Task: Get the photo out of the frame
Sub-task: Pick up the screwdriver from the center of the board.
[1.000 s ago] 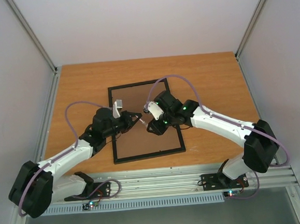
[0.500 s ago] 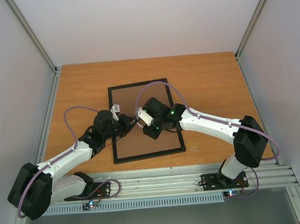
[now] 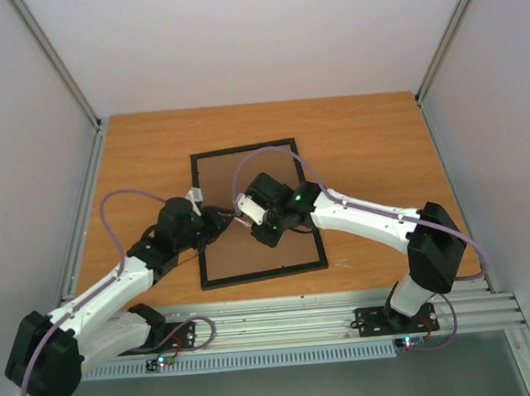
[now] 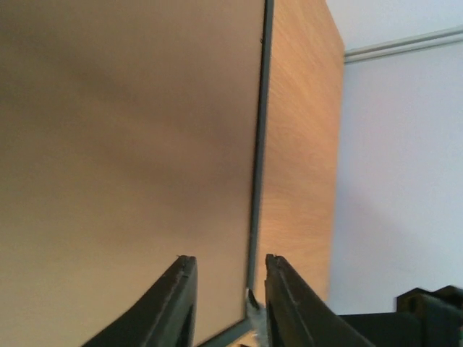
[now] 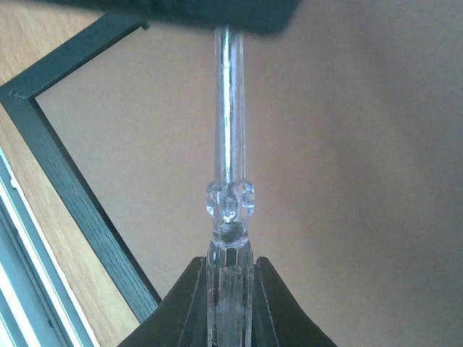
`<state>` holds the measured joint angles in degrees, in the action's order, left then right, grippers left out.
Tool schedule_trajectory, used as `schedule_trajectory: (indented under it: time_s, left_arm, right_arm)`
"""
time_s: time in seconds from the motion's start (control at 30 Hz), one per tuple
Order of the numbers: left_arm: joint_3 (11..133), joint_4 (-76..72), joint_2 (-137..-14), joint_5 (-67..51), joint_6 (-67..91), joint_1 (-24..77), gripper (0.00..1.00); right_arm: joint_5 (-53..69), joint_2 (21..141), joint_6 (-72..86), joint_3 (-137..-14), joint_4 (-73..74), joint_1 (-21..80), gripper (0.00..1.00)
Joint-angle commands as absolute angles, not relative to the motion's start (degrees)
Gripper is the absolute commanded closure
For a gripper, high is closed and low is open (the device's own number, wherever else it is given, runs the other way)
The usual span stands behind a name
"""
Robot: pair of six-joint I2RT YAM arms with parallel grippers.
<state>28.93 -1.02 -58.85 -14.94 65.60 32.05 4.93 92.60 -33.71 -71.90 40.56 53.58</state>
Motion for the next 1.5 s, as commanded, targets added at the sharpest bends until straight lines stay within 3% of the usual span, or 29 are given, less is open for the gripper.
schedule_trajectory:
  time_s: [0.0,0.27,0.47,0.87,1.17,1.33,1.47]
  left_arm:
    - [30.8,13.0,-54.5,-9.6,57.5,28.3,0.69]
    - [32.3,24.0,-53.7,-11.7,47.0,15.2,0.58]
    - [34.4,22.3,-62.2,-15.1,41.5,9.6,0.53]
    - [39.4,12.5,-83.6,-22.4,39.1,10.1,0.53]
    - [41.0,9.5,-91.6,-22.6,38.3,14.3,0.55]
    - [42.8,9.6,-95.0,-22.1,36.1,17.1,0.67]
    - [43.1,10.5,-94.5,-22.1,35.0,18.0,0.64]
  right_arm:
    - [4.4,94.3,-37.1,-75.3,45.4,53.5,0.99]
    - [2.5,96.5,-41.9,-79.0,48.8,53.5,0.99]
    - [-0.7,97.4,-48.1,-79.5,49.7,53.4,0.99]
    - [-14.4,97.5,-58.8,-76.3,45.8,54.9,0.99]
    - [-15.1,97.1,-59.3,-73.9,43.8,54.9,0.99]
    - [-16.5,96.9,-59.6,-73.0,43.9,55.1,0.99]
    - [-18.1,96.3,-60.2,-71.7,42.8,55.6,0.99]
